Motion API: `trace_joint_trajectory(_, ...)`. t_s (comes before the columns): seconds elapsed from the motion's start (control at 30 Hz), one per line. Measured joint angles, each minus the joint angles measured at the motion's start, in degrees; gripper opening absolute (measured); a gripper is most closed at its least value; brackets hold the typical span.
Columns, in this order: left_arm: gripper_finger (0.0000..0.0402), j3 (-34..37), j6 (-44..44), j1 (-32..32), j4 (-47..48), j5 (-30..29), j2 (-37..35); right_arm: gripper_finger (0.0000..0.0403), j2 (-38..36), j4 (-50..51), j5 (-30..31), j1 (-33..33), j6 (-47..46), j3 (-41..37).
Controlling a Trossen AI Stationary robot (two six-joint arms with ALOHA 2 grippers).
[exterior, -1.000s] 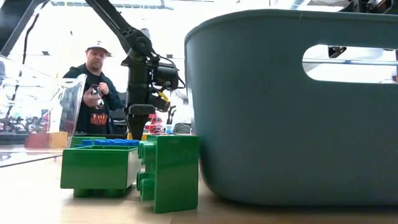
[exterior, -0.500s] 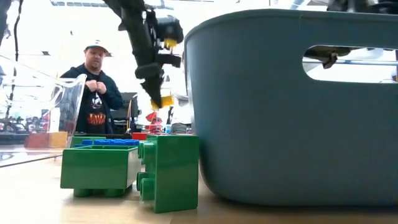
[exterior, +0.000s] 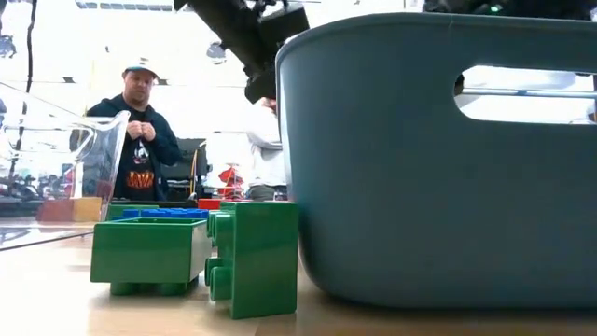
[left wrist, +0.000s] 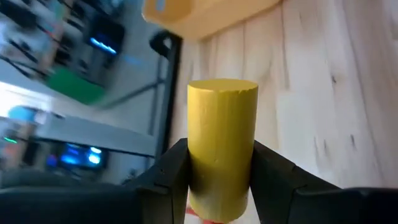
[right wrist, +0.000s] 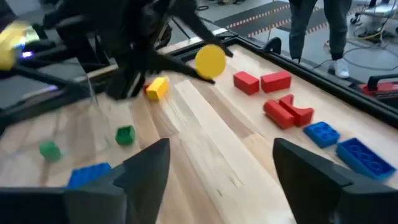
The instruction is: Sort blocks
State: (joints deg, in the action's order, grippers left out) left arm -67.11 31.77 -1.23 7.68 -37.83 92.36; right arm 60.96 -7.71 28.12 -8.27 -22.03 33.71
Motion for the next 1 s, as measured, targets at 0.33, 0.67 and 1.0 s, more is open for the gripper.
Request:
trace_joint_trajectory(0.33, 0.0124, -0.05, 11.2, -2.78, -18.5, -6.62, 6.54, 0.0324, 10.37, -16.94, 4.56, 1.82, 1.32, 0.89)
trace_joint_trajectory(0.67, 0.0124, -0.17, 13.24, -2.79, -21.65, -7.22, 7.9, 0.0324, 15.38, -19.15, 3.18, 3.24, 1.17, 4.35)
trace_joint_trajectory(1.0, 0.0124, -0.59, 13.41, -3.34, -20.75, -7.45, 8.4, 0.0304, 19.83, -19.71, 3.22, 4.9, 1.96, 7.12)
